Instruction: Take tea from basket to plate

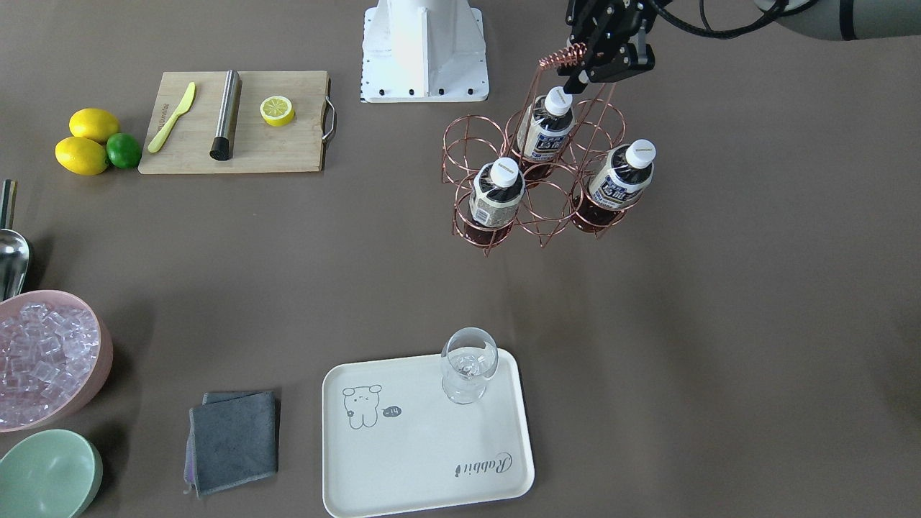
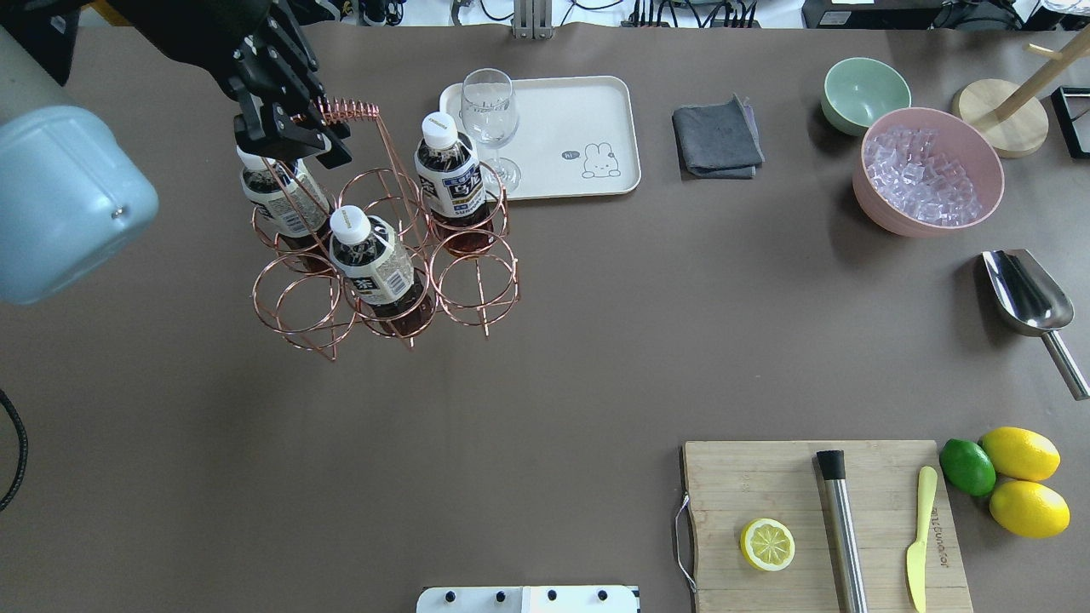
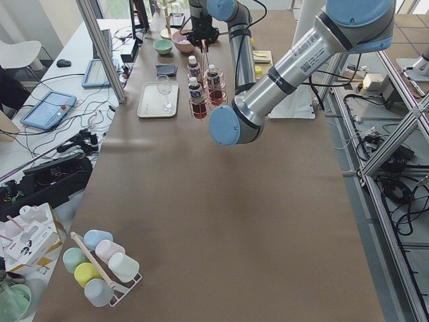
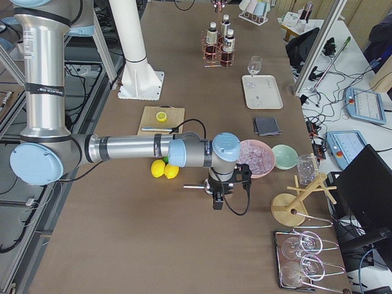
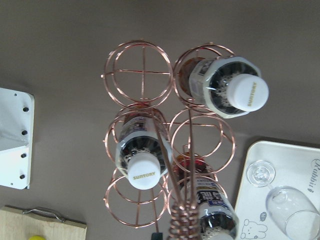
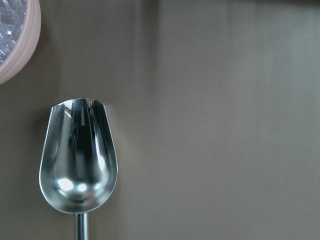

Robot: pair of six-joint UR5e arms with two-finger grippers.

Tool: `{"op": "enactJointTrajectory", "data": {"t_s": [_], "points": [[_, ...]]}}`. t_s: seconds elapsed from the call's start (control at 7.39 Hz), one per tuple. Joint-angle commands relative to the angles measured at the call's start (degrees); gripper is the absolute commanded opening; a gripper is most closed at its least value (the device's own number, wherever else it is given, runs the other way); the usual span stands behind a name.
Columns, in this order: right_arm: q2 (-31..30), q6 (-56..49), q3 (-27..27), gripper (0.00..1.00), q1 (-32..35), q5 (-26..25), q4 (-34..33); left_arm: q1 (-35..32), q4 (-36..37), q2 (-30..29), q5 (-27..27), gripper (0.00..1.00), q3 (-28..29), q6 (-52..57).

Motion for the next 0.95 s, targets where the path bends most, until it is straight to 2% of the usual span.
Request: {"op": "enactJointTrajectory", "data": {"t_s": [0.0,0.14,0.54,0.68,0.81], "points": [[0.0,0.0,0.0,1.0,0.0,0.1,0.0,2.6,-1.1,-0.8,2.4,0.0,-0.7,-3.9],[0.0,0.0,-0.2,1.0,0.0,0.1,0.0,4.3,-5.8,-0.9,2.9,0.0,-0.2,-6.6],[0.0,0.0,-0.4,1.0,-0.1,-0.1,0.0,8.3,-11.1,-1.4,6.4,0.0,0.1,-10.5],[0.0,0.0,-0.7,1.0,-0.1,-0.2,0.1,10.0,-15.9,-0.3,9.2,0.0,-0.5,-14.1],[0.0,0.1,-1.5,1.0,-0.3,-0.2,0.1,12.0,-16.9,0.0,11.2,0.0,-0.5,-16.3]]}}
